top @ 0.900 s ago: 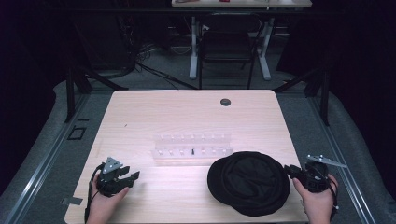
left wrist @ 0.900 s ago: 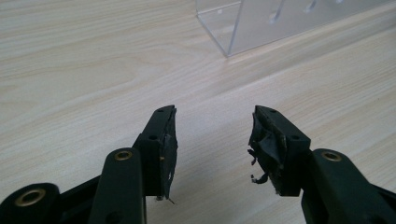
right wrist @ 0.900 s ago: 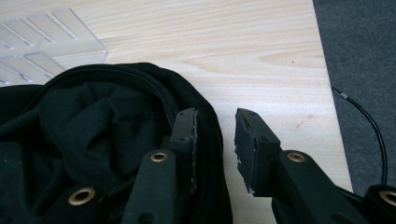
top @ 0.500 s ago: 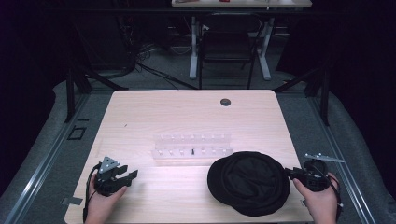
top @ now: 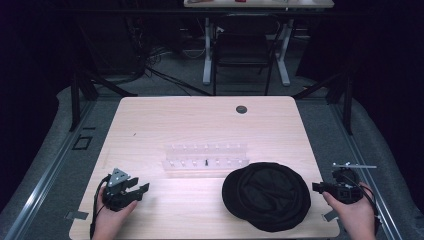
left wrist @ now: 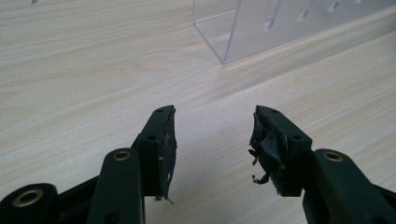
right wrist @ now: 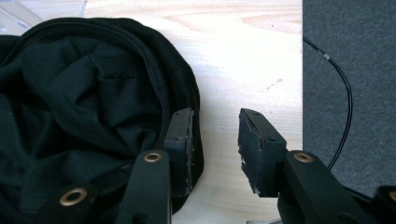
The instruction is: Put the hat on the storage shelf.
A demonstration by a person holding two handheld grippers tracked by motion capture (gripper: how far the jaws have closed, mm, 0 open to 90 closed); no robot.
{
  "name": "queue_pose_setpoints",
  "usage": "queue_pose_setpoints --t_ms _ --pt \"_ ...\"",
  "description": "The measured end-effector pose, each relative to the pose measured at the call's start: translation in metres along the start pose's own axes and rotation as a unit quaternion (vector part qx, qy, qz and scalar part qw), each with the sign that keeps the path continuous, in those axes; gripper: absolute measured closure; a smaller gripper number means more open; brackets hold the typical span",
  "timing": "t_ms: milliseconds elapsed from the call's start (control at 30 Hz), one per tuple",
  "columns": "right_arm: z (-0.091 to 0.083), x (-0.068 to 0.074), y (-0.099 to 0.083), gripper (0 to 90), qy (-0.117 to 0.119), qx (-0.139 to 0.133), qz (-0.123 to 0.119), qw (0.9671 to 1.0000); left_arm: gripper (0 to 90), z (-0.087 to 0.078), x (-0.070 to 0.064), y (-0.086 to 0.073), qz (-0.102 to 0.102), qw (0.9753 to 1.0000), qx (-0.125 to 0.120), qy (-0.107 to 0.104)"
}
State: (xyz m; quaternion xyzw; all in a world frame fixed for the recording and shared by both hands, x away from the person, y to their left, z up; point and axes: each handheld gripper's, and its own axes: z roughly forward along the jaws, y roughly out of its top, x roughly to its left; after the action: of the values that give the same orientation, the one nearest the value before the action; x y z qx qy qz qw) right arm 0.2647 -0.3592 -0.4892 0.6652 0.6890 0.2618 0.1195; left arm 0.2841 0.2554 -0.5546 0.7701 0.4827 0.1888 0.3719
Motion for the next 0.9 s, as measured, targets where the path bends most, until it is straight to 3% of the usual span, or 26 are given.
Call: queue_pose_setpoints --t_ms 267,300,367,567,900 --pt "0.002 0.004 0.014 63.2 0.002 0.038 -0.009 0.9992 49.3 0.003 0.0 0.0 0.0 1.0 0.006 -0.001" --pt "0.002 0.006 0.018 62.7 -0.003 0.058 -0.016 0.9982 49.3 0.003 -0.001 0.0 0.0 1.0 0.007 -0.001" --pt "0.005 0.007 0.018 62.5 0.008 0.058 -0.015 0.9982 49.1 0.003 -0.001 0.0 0.001 1.0 0.007 -0.001" --pt "0.012 0.011 0.026 62.7 0.004 0.094 -0.024 0.9952 48.8 0.003 -0.001 -0.001 -0.001 1.0 0.008 -0.002" --pt "0.029 0.005 0.028 65.3 0.01 0.13 -0.002 0.9915 48.8 0.004 -0.001 -0.001 0.001 0.9999 0.012 -0.002"
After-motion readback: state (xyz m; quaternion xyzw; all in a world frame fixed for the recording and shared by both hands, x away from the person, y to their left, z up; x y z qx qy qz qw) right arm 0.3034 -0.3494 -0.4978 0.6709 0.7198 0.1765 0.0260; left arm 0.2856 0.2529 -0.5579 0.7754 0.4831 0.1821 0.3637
